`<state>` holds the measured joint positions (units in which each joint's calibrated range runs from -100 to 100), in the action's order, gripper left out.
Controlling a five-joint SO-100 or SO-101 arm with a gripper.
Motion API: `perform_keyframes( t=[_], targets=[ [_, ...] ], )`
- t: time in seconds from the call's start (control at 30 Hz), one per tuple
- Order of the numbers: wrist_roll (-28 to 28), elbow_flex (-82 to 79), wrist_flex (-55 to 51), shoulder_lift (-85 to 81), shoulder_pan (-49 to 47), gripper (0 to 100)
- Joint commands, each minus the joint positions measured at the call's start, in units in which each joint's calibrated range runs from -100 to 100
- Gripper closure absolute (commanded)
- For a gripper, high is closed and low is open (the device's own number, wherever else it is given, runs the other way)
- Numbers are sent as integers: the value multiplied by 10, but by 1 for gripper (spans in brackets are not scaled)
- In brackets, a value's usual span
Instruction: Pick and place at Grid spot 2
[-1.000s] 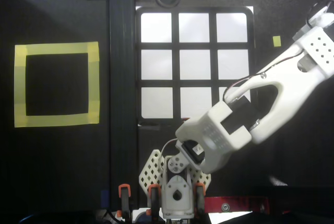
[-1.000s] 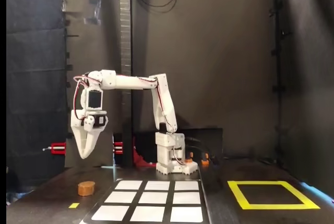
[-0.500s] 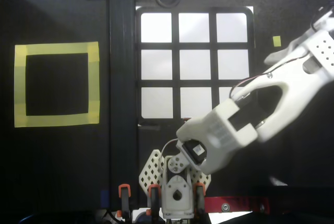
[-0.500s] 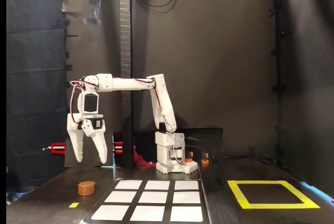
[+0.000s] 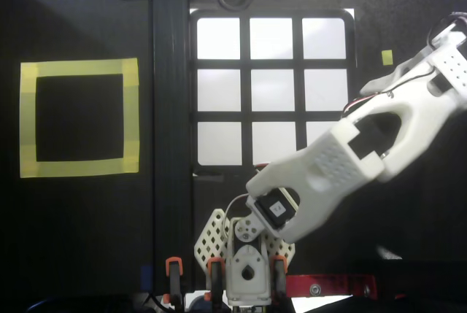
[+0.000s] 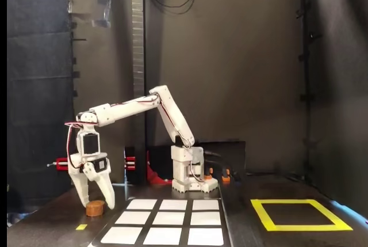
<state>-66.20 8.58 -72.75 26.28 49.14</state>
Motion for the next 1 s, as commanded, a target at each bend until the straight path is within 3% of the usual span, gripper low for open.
perform_keyframes(
  t=[0.0,0.27,0.37,0.47,0.73,0.97],
  targets=[
    [5,18,5,2,-11,67],
    [3,18,5,6,-7,67],
    [3,18,4,6,-3,83],
    [3,18,3,6,-2,89],
    [9,20,1,-22,-6,89],
    [13,21,-104,-140,-14,89]
  ],
)
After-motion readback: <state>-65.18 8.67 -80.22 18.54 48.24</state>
